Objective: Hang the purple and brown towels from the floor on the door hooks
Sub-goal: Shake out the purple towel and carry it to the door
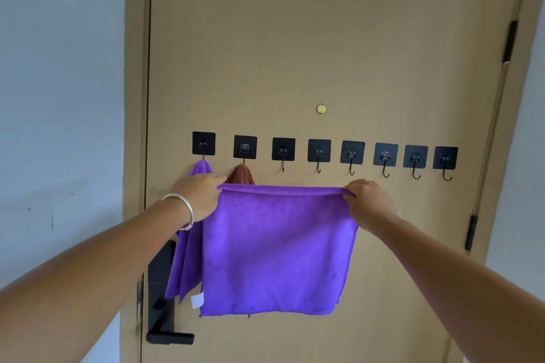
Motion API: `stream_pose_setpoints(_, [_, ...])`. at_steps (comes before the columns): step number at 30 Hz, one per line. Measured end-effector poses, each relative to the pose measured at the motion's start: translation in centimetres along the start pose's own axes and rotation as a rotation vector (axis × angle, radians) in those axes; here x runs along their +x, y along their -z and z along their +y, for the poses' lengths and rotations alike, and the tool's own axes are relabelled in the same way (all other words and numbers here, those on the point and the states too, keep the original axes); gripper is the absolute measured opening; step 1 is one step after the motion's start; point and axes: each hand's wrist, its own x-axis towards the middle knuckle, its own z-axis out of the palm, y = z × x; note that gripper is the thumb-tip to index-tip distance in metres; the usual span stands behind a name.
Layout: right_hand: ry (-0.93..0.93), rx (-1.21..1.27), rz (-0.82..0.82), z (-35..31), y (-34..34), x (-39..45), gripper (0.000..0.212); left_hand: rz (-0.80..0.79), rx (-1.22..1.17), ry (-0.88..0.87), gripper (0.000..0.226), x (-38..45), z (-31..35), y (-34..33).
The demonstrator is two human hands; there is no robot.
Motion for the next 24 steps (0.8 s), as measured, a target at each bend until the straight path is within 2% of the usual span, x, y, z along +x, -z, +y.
stream_pose_setpoints(5, [0.046,0.085,0.079,-0.4,-1.1,2.6,0.029,0.139,-0.171,-0.054,0.059,1.9,0.2,-0.6])
stream_pose_setpoints(7, [0.068,0.115,0.109,-0.5,-1.4,3.6,0.029,0.196,-0.172,-0.111,0.055,2.8,0.2,-0.6])
stream_pose_setpoints(9, [0.069,0.107,0.109,-0.5,-1.5,4.5,0.030,0.184,-0.106,-0.189,0.047,3.8,0.1,-0.5])
stream_pose_setpoints(11, [0.179,0.033,0.076,-0.4,-1.6,5.3,0.035,0.128,-0.050,-0.257,0.045,4.8,0.0,-0.4])
stream_pose_setpoints(13, [0.326,-0.034,0.038,-0.1,-1.7,6.2,0.036,0.094,-0.030,-0.265,0.053,5.8,0.2,-0.5])
stream_pose_setpoints(15, [0.387,-0.086,0.017,0.2,-2.1,7.1,0.040,0.088,-0.018,-0.247,0.067,6.8,0.7,-0.7])
stream_pose_setpoints(20, [0.354,-0.202,-0.022,-0.6,-3.5,9.4,0.053,0.061,0.118,-0.186,0.081,9.0,2.3,-1.4])
stream_pose_setpoints(24, [0.275,-0.308,-0.053,-1.8,-4.1,11.2,0.051,0.064,0.246,-0.133,0.076,11.0,3.8,-1.9])
